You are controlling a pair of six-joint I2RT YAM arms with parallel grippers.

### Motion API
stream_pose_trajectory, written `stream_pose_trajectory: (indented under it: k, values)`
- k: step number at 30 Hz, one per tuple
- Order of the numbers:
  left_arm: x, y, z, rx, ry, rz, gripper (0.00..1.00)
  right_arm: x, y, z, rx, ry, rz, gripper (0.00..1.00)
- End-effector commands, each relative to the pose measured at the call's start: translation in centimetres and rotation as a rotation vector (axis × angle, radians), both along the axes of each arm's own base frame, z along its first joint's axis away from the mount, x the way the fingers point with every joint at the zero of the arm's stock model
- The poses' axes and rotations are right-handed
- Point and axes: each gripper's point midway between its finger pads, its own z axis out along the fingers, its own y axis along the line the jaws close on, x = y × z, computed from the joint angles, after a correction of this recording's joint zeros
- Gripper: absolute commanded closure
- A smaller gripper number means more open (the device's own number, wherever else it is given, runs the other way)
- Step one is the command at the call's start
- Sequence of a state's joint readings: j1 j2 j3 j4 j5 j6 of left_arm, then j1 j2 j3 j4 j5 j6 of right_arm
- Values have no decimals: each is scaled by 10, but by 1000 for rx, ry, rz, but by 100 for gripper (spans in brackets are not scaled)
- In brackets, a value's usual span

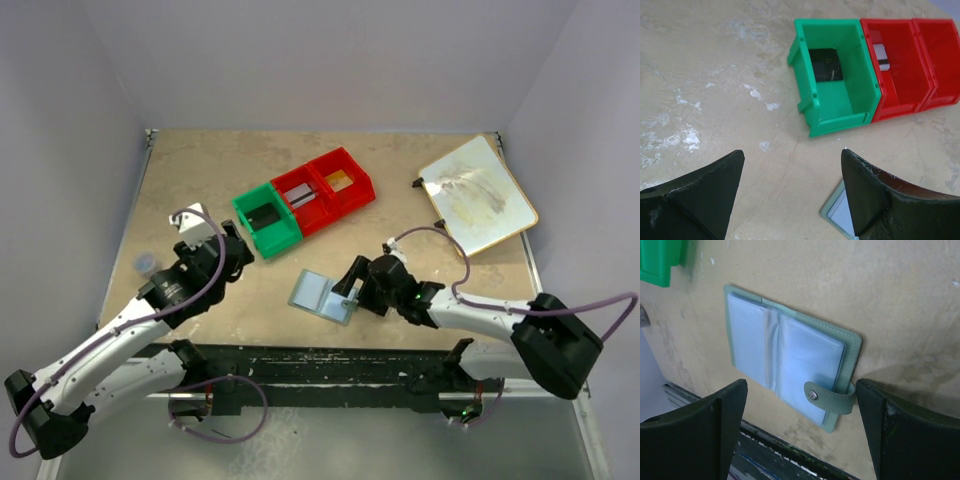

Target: Take the credit cards out of the card holder

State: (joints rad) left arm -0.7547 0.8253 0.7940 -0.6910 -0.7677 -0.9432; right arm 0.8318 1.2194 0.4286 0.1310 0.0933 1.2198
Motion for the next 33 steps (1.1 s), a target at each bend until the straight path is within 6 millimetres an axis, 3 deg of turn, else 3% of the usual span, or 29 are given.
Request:
stream_pose_trajectory:
  k: [1,3,8,12,17,20,25,29,33]
  values:
    - [2,21,35,-18,-101,107,23,18,6,-6,-39,-7,-1,8]
    - [0,28,39,-15,-111,140,23,26,1,-7,-99,-16,-14,9]
    - [-5,51,57,25,-143,240,23,58,-22,31,-275,-162,-63,5]
    - [-9,68,73,60,-184,316,23,84,-46,87,-407,-364,-98,2]
    - [-18,100,107,97,-284,483,23,108,-67,179,-502,-641,-146,0]
    - [-19,109,127,167,-313,515,23,114,-79,225,-561,-801,-148,0]
    - [-19,117,146,305,-317,526,23,110,-94,279,-593,-994,-163,0]
    - [-20,119,151,365,-308,517,23,105,-102,307,-613,-1080,-173,0]
    - [-15,114,151,406,-286,482,23,104,-103,316,-626,-1101,-162,0]
